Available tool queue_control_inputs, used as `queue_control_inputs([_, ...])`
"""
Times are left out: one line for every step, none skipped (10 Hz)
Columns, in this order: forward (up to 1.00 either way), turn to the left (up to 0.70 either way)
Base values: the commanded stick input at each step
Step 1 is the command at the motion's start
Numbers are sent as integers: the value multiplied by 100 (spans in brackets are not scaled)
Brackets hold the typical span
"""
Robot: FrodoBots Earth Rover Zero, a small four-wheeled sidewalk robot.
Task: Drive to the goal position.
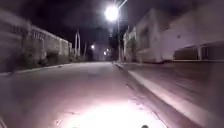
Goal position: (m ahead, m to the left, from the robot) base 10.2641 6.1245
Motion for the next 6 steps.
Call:
queue_control_inputs([70, 0])
queue_control_inputs([70, 0])
queue_control_inputs([70, 0])
queue_control_inputs([70, 0])
queue_control_inputs([70, 0])
queue_control_inputs([70, 0])
